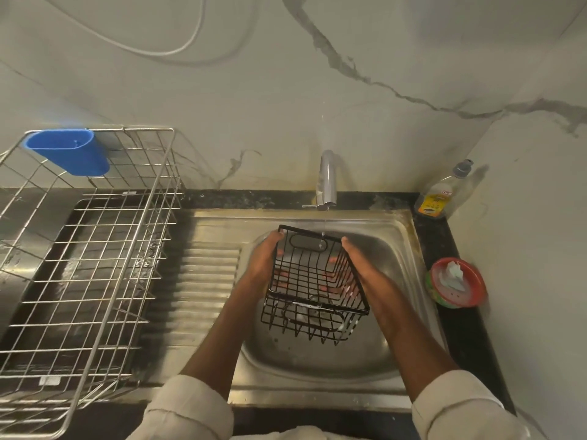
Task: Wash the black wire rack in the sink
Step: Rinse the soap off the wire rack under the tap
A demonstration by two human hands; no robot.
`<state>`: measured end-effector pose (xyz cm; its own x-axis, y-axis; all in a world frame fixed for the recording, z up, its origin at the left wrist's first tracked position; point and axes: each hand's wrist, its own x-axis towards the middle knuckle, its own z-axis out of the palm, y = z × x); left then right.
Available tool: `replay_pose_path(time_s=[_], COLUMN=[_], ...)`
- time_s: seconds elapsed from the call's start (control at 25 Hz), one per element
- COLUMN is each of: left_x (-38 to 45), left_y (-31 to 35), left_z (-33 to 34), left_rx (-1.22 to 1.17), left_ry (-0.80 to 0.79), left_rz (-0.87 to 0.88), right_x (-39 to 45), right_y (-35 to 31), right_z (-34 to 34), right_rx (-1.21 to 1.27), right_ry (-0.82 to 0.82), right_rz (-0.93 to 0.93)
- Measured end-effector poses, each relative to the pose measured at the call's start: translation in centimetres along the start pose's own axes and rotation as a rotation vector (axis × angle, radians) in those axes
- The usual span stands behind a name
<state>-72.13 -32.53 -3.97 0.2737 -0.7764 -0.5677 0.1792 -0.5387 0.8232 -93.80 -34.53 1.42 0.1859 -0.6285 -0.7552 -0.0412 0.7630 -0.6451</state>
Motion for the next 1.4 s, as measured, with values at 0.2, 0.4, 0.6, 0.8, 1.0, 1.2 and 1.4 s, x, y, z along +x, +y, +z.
replay_pose_path(time_s=[0.2, 0.4, 0.6, 0.8, 1.0, 1.2, 1.4], left_x=[-0.8, -0.9, -2.3, -2.8, -2.4, -1.5, -2.2], left_y=[-0.7, -0.7, 0.3, 0.5, 0.5, -0.3, -0.1], left_z=[-1.6, -2.5, -2.1, -1.0, -0.1, 0.1, -0.7], left_rx=[-0.034, -0.054, -0.001, 0.135, 0.199, 0.232, 0.208], left_ry=[0.061, 0.120, 0.233, 0.256, 0.299, 0.357, 0.344], left_rz=[0.045, 0.166, 0.383, 0.648, 0.722, 0.789, 0.774], right_x=[1.9, 11.5, 11.1, 11.6, 11.6, 11.7, 11.4], right_y=[1.5, 1.9, -1.1, -4.3, -6.2, -5.5, -5.7], right_z=[0.5, 1.3, 3.3, 3.8, 4.0, 4.8, 5.4], right_rx=[-0.082, -0.206, -0.165, -0.153, -0.082, 0.041, 0.007], right_ry=[-0.029, -0.175, -0.312, -0.327, -0.260, -0.212, -0.259], right_rz=[-0.001, 0.105, 0.036, -0.121, -0.185, -0.301, -0.424])
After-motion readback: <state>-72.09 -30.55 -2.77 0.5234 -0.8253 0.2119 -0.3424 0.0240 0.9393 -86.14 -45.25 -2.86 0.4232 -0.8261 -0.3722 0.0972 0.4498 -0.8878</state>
